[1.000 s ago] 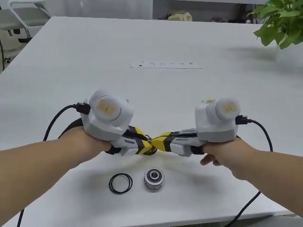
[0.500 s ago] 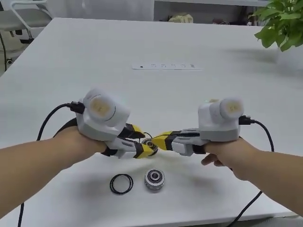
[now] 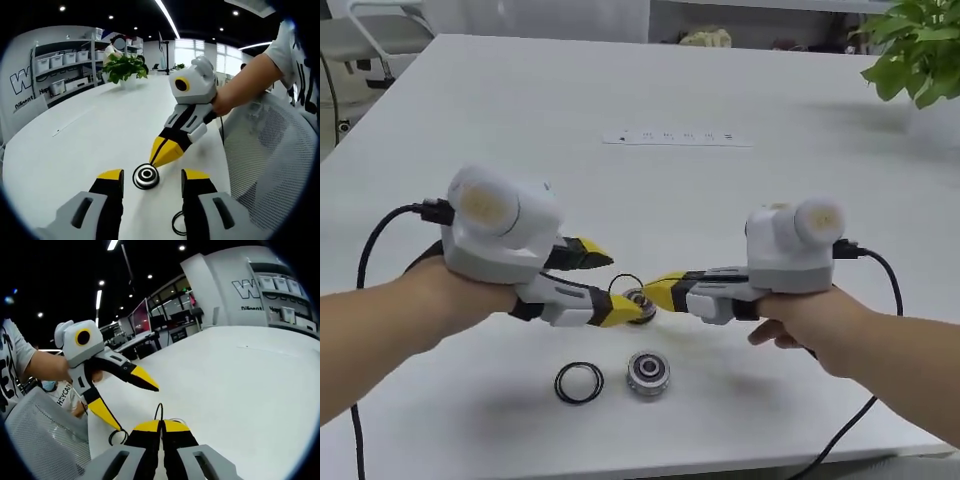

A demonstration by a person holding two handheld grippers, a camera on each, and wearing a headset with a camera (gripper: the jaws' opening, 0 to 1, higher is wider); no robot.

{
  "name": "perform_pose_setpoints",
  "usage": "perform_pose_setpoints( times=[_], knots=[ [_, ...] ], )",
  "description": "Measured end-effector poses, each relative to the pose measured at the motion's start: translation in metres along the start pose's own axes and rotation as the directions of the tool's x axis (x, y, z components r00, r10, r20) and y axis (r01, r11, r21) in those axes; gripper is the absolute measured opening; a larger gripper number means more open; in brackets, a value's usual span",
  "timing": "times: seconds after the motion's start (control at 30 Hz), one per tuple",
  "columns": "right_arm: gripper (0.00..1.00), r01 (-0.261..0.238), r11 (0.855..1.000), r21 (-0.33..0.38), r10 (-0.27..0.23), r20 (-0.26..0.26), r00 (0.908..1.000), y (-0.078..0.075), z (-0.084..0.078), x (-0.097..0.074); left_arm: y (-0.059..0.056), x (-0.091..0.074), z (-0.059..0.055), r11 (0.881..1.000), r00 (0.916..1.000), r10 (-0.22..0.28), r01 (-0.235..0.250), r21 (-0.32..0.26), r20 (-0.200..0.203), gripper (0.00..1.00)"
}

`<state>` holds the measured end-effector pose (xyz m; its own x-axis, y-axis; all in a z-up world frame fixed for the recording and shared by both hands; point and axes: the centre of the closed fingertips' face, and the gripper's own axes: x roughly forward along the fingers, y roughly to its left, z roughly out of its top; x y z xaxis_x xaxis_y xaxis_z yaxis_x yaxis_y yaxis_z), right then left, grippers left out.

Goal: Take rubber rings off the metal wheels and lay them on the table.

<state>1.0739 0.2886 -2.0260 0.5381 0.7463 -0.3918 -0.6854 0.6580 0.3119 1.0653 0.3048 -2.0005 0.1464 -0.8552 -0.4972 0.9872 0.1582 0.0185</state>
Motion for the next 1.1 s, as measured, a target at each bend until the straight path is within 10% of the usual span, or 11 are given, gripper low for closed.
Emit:
perform_pose_setpoints(
  times=[1.1],
  knots=[
    [0.00, -0.102, 0.995, 0.014, 0.102, 0.017, 0.9947, 0.047, 0.010, 0.001, -0.038, -0.069, -0.002, 1.000, 0.9984, 0.001, 0.000, -0.015, 0.056, 0.87]
  ],
)
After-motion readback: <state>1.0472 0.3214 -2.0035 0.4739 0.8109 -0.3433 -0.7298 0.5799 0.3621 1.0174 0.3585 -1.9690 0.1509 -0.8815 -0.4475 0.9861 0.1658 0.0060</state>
